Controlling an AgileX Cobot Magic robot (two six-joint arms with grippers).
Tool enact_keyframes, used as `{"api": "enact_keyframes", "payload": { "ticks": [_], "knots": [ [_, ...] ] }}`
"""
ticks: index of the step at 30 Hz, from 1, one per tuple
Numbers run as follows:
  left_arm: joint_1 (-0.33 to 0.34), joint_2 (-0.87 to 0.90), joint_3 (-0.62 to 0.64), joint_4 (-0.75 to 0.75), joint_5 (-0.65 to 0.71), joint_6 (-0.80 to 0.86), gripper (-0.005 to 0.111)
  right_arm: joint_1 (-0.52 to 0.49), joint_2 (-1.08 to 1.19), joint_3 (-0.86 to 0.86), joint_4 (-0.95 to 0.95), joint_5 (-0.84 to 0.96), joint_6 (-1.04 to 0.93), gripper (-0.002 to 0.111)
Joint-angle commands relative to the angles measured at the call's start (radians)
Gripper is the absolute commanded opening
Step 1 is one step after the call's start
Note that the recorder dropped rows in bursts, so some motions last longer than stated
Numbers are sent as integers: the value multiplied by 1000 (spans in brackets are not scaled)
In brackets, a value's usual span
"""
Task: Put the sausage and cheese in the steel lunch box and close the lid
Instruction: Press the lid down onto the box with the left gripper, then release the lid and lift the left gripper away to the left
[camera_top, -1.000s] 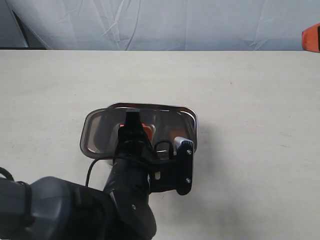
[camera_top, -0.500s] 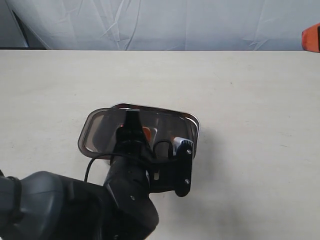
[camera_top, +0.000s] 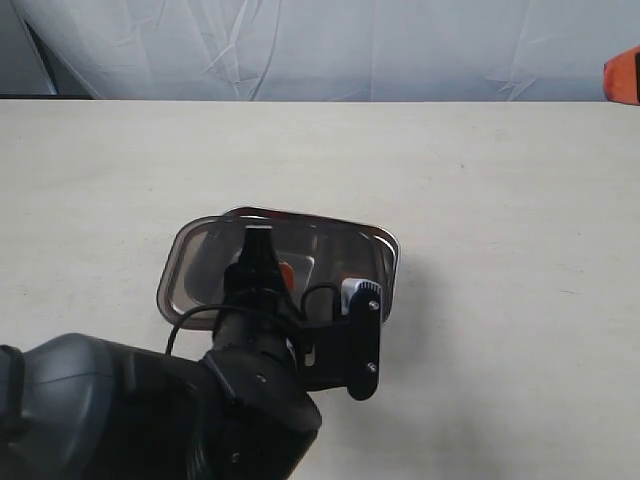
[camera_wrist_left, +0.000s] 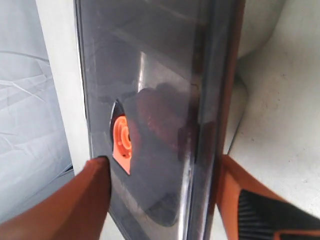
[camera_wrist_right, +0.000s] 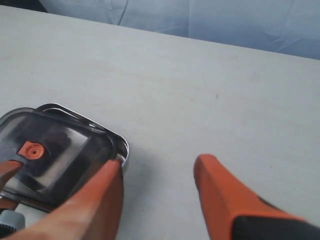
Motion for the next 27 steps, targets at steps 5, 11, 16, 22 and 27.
{"api": "enact_keyframes", "payload": {
  "ticks": [5, 11, 16, 22, 27],
  "knots": [
    [-4, -8, -5, -30, 18, 2, 58, -5, -7, -5, -10, -2, 0, 46],
    [-37, -8, -5, -35, 40, 3, 58, -5, -7, -5, -10, -2, 0, 46],
    [-107, -8, -5, -37, 46, 3, 58, -5, -7, -5, -10, -2, 0, 46],
    [-123, -8, -5, -19, 182, -1, 58, -5, -7, -5, -2, 1, 0, 46],
    [-123, -90, -5, -43, 208, -62, 58, -5, -7, -5, -2, 7, 0, 46]
  ]
}}
